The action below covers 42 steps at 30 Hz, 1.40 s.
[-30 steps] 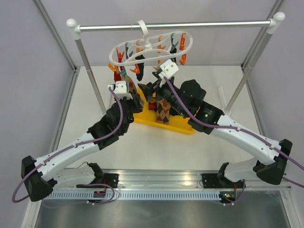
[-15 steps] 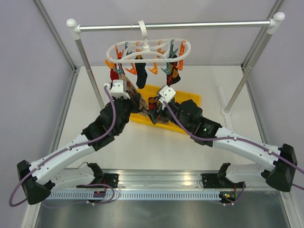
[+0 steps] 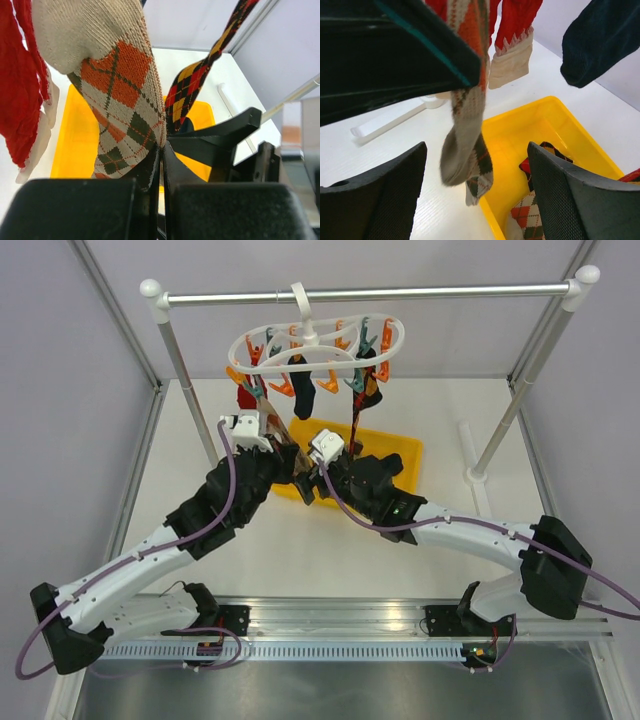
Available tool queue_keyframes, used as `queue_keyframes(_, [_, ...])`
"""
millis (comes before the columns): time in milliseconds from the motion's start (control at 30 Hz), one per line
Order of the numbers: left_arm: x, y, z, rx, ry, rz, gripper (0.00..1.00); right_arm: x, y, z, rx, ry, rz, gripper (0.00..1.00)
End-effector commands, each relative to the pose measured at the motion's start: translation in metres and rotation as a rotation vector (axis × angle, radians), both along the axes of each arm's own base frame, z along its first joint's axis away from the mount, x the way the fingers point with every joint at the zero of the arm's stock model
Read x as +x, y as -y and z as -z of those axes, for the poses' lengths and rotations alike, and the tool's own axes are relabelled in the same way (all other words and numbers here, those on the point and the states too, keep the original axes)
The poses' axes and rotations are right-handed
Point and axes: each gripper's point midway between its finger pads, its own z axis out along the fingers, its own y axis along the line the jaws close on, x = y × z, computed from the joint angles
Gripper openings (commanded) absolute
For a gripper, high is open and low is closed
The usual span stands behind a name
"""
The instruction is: Remove the socks clipped to the hanger
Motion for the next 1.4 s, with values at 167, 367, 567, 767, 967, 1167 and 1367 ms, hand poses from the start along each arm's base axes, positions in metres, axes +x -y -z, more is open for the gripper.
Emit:
queue_keyframes(167, [-0.014, -0.002, -0.035, -0.101, 0.018, 0.048, 0.02, 0.020, -0.004, -0.015, 0.149, 0.023, 0.055, 0.78])
queue_keyframes(367, [-0.015, 0.000, -0.037, -0.116, 0.015, 0.061, 0.02, 0.020, -0.006, -0.005, 0.198, -0.015, 0.063, 0.62])
queue_keyframes(567, [-0.016, 0.003, -0.035, -0.119, 0.005, 0.068, 0.02, 0.021, 0.005, -0.004, 0.280, -0.043, 0.125, 0.25])
queue_keyframes(767, [-0.016, 0.004, -0.032, -0.117, 0.000, 0.073, 0.07, 0.020, 0.023, 0.000, 0.284, -0.035, 0.231, 0.01])
queue_keyframes(967, [-0.024, -0.013, -0.038, -0.135, 0.015, 0.047, 0.37, 0.018, 0.034, 0.002, 0.249, -0.013, 0.297, 0.01])
queue_keyframes(1167, [-0.034, -0.028, -0.057, -0.183, 0.057, 0.044, 0.40, 0.018, 0.038, 0.004, 0.231, -0.002, 0.326, 0.01])
queue_keyframes(1367, [-0.036, -0.042, -0.092, -0.242, 0.110, 0.001, 0.43, 0.018, 0.035, 0.002, 0.228, 0.003, 0.331, 0.01])
